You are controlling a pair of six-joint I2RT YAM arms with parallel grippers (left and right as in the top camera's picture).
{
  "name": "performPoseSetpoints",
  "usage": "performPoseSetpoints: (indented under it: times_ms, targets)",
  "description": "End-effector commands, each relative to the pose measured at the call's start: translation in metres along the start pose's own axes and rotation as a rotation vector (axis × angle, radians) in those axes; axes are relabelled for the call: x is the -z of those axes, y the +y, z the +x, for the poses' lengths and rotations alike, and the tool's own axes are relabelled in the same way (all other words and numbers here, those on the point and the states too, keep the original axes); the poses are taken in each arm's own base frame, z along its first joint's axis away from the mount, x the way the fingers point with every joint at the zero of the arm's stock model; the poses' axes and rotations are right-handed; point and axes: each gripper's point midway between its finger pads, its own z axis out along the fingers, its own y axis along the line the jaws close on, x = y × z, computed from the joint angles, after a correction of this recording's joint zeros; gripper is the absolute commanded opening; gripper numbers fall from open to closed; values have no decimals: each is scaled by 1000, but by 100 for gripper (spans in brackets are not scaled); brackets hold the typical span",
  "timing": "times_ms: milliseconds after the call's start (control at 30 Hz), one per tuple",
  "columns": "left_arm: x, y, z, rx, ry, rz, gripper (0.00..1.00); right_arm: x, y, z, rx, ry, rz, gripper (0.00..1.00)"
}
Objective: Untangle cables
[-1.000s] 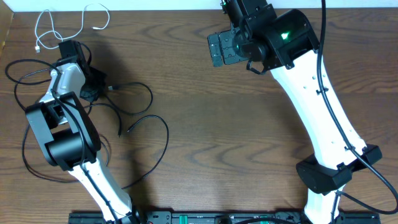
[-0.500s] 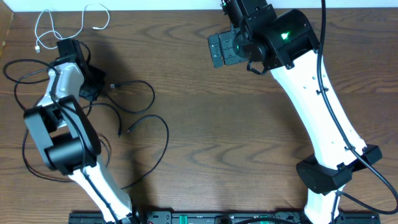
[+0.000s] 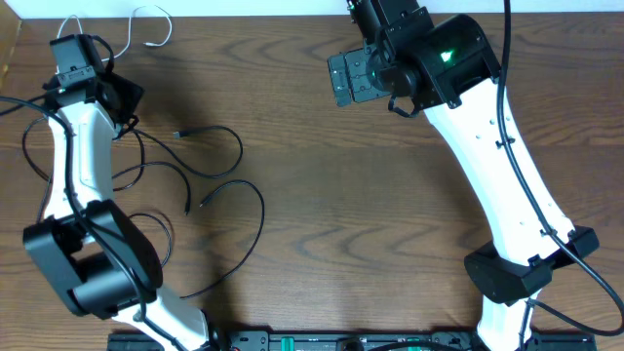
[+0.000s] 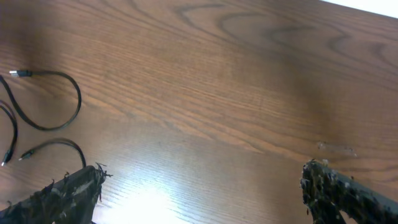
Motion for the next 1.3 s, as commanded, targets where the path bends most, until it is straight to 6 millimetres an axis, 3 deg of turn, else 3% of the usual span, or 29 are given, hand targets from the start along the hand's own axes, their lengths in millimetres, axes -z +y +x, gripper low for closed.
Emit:
performPoseSetpoints:
  times_ms: [0,100,233,400,600,767,933,1267]
  targets:
    - [-17,28,-24,-2,-127,-150,66,-3,-3,2,11,11,19,99]
    - [-34,33,-25,53,-115,-144,66,-3,-3,2,11,12,19,99]
    - [-70,27,-12,89,-24,-71,66,-3,-3,2,11,12,19,99]
    - [-100,29,-20,111,-54,-46,66,-3,-2,5,15,22,20,99]
    - [-108,28,-32,126,-92,-20,67,-3,-4,9,17,37,25,99]
    - [-113,30,-29,125,-87,-25,66,-4,-3,8,17,34,24,99]
    - [-130,42,-20,121,-73,-74,66,-4,-3,9,18,39,25,99]
    - [-142,62,-19,115,-105,-163,66,-4,-4,12,21,54,30,99]
